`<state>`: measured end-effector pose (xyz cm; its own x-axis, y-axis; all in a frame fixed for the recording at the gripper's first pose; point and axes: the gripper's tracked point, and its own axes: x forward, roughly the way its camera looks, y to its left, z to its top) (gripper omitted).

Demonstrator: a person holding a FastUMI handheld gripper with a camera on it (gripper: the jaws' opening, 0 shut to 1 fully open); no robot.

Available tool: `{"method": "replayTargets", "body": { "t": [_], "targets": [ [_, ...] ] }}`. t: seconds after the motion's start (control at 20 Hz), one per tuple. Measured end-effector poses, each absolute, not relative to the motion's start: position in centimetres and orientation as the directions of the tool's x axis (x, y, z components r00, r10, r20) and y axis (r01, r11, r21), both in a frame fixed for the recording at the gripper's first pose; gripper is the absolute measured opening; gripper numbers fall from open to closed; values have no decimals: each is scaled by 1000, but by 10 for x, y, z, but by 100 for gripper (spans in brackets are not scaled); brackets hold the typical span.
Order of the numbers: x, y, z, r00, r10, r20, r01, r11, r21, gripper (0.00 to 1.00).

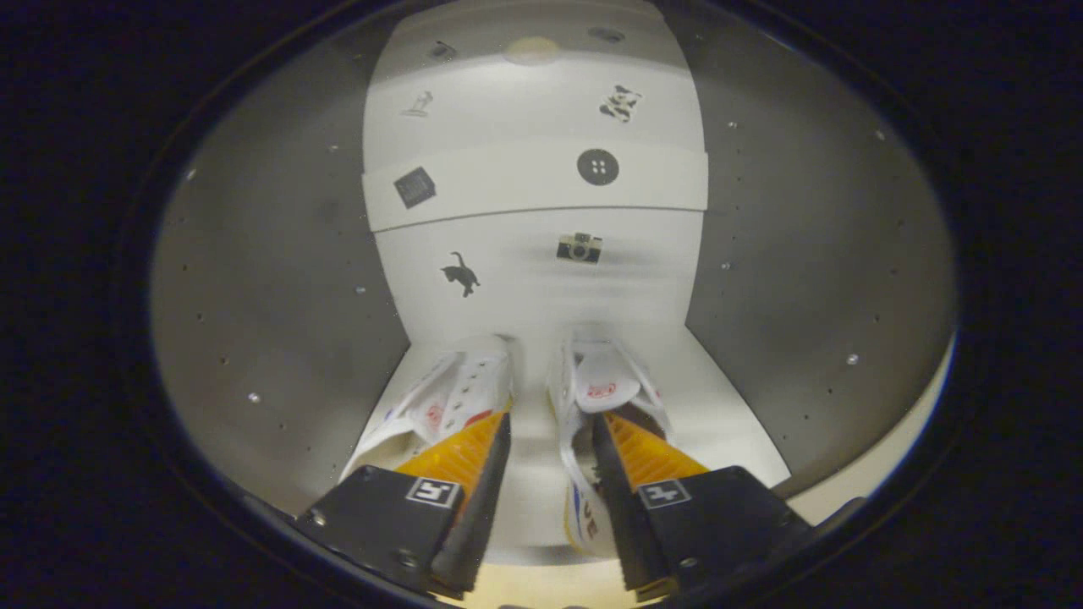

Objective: Open the shoe cabinet door, grab the shoes and put them into the shoe cabinet, then close the shoe cabinet door.

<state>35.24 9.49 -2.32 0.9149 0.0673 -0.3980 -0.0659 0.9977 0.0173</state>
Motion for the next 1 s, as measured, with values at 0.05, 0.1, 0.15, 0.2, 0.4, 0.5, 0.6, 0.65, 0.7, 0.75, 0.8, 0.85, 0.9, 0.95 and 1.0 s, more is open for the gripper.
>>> {"method": "replayTargets", "body": {
  "t": [0.05, 0.1, 0.15, 0.2, 0.4, 0.5, 0.6, 0.65, 0.7, 0.75, 0.8, 0.85, 0.9, 0.95, 1.0],
  "targets": [
    [344, 97, -19, 921, 66, -385, -69, 998, 5, 68],
    [335, 95, -19, 925, 48, -378, -60, 998, -20, 70],
    [326, 96, -16, 930, 40, -366, -58, 998, -37, 73],
    [318, 99, -14, 935, 38, -352, -57, 997, -44, 76],
    [270, 109, -2, 956, 58, -288, -74, 996, -45, 76],
    [235, 112, 5, 965, 61, -253, -77, 996, -53, 76],
    [198, 115, 12, 971, 72, -230, -86, 995, -50, 76],
    [179, 114, 16, 972, 79, -221, -92, 995, -49, 76],
    [160, 114, 19, 974, 87, -209, -98, 994, -44, 80],
    [140, 113, 23, 975, 92, -201, -102, 994, -40, 81],
    [120, 110, 27, 978, 94, -188, -103, 994, -40, 83],
    [100, 107, 31, 979, 101, -175, -110, 993, -41, 84],
    [81, 103, 34, 981, 106, -161, -113, 993, -37, 84],
    [60, 98, 39, 984, 107, -145, -113, 993, -37, 84],
    [41, 94, 45, 985, 115, -126, -120, 992, -36, 84]
  ]
}}
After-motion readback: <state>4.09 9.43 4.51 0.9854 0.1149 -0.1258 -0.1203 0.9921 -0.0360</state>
